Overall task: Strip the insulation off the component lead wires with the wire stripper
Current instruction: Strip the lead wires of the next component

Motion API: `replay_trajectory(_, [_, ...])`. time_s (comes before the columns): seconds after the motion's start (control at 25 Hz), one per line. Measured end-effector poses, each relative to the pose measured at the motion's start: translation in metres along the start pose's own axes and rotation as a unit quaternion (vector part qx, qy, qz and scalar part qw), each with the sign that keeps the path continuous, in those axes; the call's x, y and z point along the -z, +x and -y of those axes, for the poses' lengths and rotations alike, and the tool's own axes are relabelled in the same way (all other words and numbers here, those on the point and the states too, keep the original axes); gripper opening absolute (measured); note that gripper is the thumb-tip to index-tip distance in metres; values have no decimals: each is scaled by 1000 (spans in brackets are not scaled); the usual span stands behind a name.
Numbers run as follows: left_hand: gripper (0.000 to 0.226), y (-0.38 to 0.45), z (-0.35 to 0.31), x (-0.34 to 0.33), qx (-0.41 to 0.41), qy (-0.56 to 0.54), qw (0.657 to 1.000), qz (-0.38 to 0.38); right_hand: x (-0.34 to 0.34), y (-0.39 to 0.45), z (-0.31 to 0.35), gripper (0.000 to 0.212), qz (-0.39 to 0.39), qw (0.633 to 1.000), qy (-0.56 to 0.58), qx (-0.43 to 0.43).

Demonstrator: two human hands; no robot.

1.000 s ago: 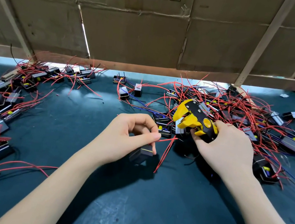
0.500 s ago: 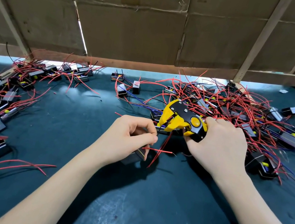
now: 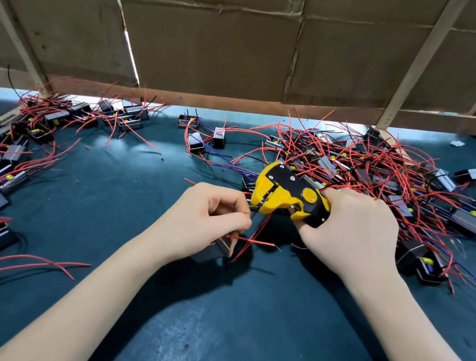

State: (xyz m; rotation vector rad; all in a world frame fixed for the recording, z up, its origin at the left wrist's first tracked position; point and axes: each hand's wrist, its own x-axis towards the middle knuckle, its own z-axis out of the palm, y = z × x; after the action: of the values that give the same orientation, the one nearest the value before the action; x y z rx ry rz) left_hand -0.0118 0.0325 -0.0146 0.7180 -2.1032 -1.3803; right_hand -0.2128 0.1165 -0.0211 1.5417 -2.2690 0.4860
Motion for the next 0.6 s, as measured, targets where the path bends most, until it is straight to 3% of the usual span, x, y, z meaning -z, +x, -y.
replay_trajectory(0.24, [17,-1,-3,6,-8,-13,1000,17,0,0,1,60,82,996,-4,-43])
replay_trajectory(0.6, [28,-5,-6,17,31,-36,998,39,-7,1,-5,48,13,999,26,-27])
